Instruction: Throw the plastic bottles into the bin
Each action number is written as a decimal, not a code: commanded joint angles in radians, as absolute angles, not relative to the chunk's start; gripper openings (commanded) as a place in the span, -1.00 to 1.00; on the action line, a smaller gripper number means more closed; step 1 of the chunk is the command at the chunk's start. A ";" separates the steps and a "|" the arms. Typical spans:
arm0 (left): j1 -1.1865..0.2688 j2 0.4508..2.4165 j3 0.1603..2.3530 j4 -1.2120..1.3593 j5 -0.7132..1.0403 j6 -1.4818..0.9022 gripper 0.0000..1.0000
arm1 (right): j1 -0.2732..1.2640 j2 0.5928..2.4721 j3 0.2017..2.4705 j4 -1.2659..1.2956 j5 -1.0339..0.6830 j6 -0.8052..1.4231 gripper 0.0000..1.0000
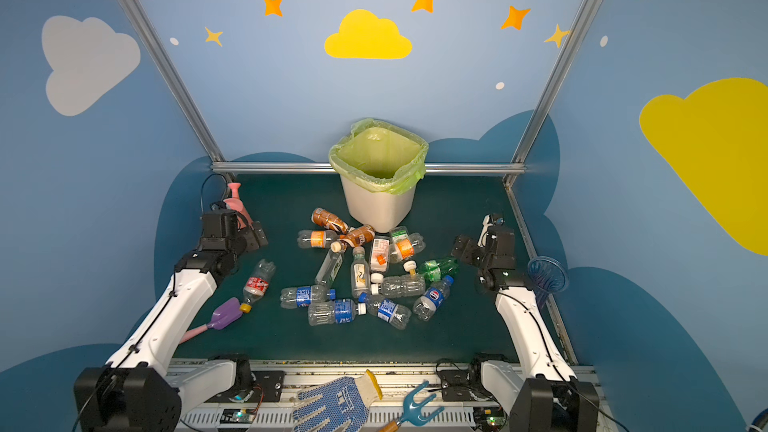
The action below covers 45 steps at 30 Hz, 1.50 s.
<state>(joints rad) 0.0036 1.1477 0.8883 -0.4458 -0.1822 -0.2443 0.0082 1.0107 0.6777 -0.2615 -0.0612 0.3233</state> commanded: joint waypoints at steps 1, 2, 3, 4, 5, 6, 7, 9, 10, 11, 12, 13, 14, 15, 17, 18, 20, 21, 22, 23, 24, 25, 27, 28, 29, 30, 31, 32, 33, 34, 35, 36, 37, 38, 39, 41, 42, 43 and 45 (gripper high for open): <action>-0.005 1.197 0.899 -0.677 -0.122 -0.248 1.00 | 0.002 0.947 0.632 -0.339 -0.071 0.363 0.96; -0.011 1.221 0.906 -0.704 -0.120 -0.246 1.00 | 0.002 0.933 0.621 -0.333 -0.070 0.367 0.97; -0.018 1.254 0.918 -0.732 -0.120 -0.244 1.00 | 0.002 0.923 0.613 -0.331 -0.075 0.371 0.96; -0.023 1.281 0.927 -0.753 -0.123 -0.244 1.00 | 0.002 0.918 0.612 -0.333 -0.079 0.371 0.97; -0.030 1.310 0.938 -0.776 -0.129 -0.245 1.00 | 0.000 0.915 0.612 -0.336 -0.082 0.370 0.96; -0.033 1.339 0.948 -0.792 -0.131 -0.244 0.99 | 0.002 0.914 0.612 -0.342 -0.083 0.370 0.96; -0.035 1.360 0.954 -0.796 -0.126 -0.239 0.99 | 0.001 0.914 0.613 -0.346 -0.083 0.367 0.97; -0.042 1.400 0.960 -0.788 -0.101 -0.231 0.97 | 0.000 0.918 0.617 -0.357 -0.083 0.365 0.97; -0.044 1.417 0.963 -0.784 -0.096 -0.228 0.97 | 0.000 0.919 0.618 -0.359 -0.084 0.363 0.96; -0.047 1.440 0.967 -0.781 -0.098 -0.229 0.95 | 0.000 0.920 0.617 -0.360 -0.086 0.361 0.96; -0.048 1.463 0.974 -0.782 -0.105 -0.230 0.93 | -0.001 0.922 0.618 -0.361 -0.085 0.361 0.97; -0.049 1.485 0.983 -0.786 -0.110 -0.231 0.90 | -0.001 0.923 0.618 -0.363 -0.083 0.360 0.97; -0.049 1.512 0.990 -0.791 -0.117 -0.232 0.85 | -0.001 0.924 0.618 -0.366 -0.081 0.360 0.96; -0.049 1.535 0.998 -0.796 -0.122 -0.229 0.83 | -0.003 0.922 0.618 -0.367 -0.080 0.361 0.96; -0.051 1.585 1.016 -0.804 -0.120 -0.220 0.78 | -0.003 0.920 0.616 -0.369 -0.080 0.359 0.96; -0.051 1.605 1.022 -0.806 -0.119 -0.220 0.77 | -0.004 0.919 0.615 -0.368 -0.080 0.358 0.96; -0.051 1.645 1.037 -0.813 -0.110 -0.214 0.67 | -0.005 0.917 0.614 -0.367 -0.080 0.358 0.96; -0.051 1.658 1.042 -0.811 -0.110 -0.215 0.61 | -0.007 0.916 0.614 -0.368 -0.080 0.360 0.96; -0.052 1.668 1.046 -0.809 -0.108 -0.215 0.58 | -0.007 0.914 0.613 -0.368 -0.079 0.360 0.97; -0.053 1.675 1.052 -0.804 -0.106 -0.214 0.54 | -0.008 0.914 0.612 -0.366 -0.081 0.361 0.96; -0.054 1.679 1.053 -0.797 -0.103 -0.215 0.50 | -0.010 0.914 0.612 -0.364 -0.082 0.360 0.97; -0.054 1.683 1.056 -0.789 -0.099 -0.214 0.49 | -0.012 0.914 0.612 -0.364 -0.081 0.359 0.97; -0.052 1.696 1.062 -0.781 -0.090 -0.213 0.45 | -0.015 0.914 0.612 -0.360 -0.084 0.359 0.96; -0.052 1.705 1.065 -0.779 -0.086 -0.212 0.43 | -0.020 0.914 0.613 -0.362 -0.087 0.359 0.96; -0.053 1.714 1.068 -0.777 -0.086 -0.212 0.42 | -0.022 0.915 0.613 -0.361 -0.091 0.359 0.97; -0.053 1.723 1.070 -0.775 -0.085 -0.211 0.42 | -0.026 0.913 0.612 -0.362 -0.095 0.359 0.97; -0.053 1.733 1.073 -0.777 -0.082 -0.212 0.41 | -0.030 0.911 0.612 -0.362 -0.099 0.357 0.96; -0.052 1.741 1.076 -0.776 -0.079 -0.211 0.39 | -0.034 0.910 0.612 -0.360 -0.104 0.360 0.96; -0.053 1.747 1.078 -0.775 -0.077 -0.210 0.38 | -0.038 0.908 0.610 -0.360 -0.107 0.360 0.96; -0.053 1.750 1.078 -0.773 -0.077 -0.209 0.37 | -0.042 0.905 0.608 -0.360 -0.110 0.361 0.96; -0.054 1.752 1.078 -0.772 -0.078 -0.210 0.36 | -0.047 0.902 0.607 -0.360 -0.114 0.362 0.96; -0.054 1.756 1.079 -0.773 -0.078 -0.209 0.37 | -0.049 0.901 0.607 -0.360 -0.118 0.362 0.96; -0.054 1.757 1.081 -0.776 -0.078 -0.209 0.37 | -0.053 0.899 0.604 -0.358 -0.121 0.363 0.96; -0.055 1.758 1.079 -0.776 -0.078 -0.210 0.37 | -0.055 0.896 0.601 -0.359 -0.123 0.364 0.96; -0.057 1.760 1.080 -0.777 -0.078 -0.211 0.37 | -0.059 0.895 0.600 -0.357 -0.127 0.367 0.96; -0.059 1.758 1.079 -0.773 -0.068 -0.212 0.33 | -0.062 0.894 0.594 -0.355 -0.133 0.370 0.96; -0.059 1.757 1.077 -0.772 -0.064 -0.213 0.27 | -0.063 0.893 0.594 -0.356 -0.134 0.371 0.97; -0.059 1.754 1.079 -0.768 -0.062 -0.215 0.17 | -0.065 0.892 0.593 -0.357 -0.136 0.371 0.96; -0.059 1.737 1.079 -0.758 -0.046 -0.223 0.00 | -0.068 0.888 0.594 -0.357 -0.137 0.370 0.97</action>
